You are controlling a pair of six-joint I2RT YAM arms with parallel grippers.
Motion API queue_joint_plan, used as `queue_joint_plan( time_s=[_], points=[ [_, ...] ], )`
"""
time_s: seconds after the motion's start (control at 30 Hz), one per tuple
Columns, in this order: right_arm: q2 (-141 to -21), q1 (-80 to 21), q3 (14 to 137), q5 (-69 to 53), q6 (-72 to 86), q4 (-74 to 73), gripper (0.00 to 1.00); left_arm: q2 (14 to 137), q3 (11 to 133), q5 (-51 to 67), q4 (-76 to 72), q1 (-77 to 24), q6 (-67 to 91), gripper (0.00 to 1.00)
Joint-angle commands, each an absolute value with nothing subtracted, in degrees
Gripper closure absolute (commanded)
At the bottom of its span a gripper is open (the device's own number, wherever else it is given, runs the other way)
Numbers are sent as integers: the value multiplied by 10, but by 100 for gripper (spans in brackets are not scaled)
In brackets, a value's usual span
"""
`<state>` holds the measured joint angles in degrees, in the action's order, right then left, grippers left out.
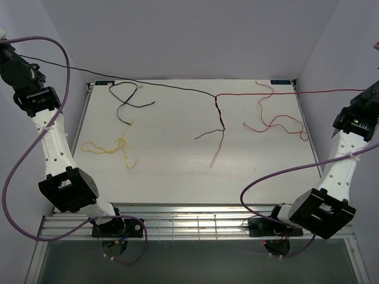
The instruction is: Untangle the cables
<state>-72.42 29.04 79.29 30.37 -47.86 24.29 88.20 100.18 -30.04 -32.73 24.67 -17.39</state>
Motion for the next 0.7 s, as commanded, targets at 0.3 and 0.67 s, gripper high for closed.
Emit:
queue_joint_plan(
  time_s=[0.3, 0.67],
  points=[
    [-675, 155, 833, 56, -296, 39, 92, 814, 840, -206, -226, 49, 108, 100],
    [-745, -26, 716, -133, -6, -53, 92, 909, 773, -101, 55, -112, 304, 100]
  ],
)
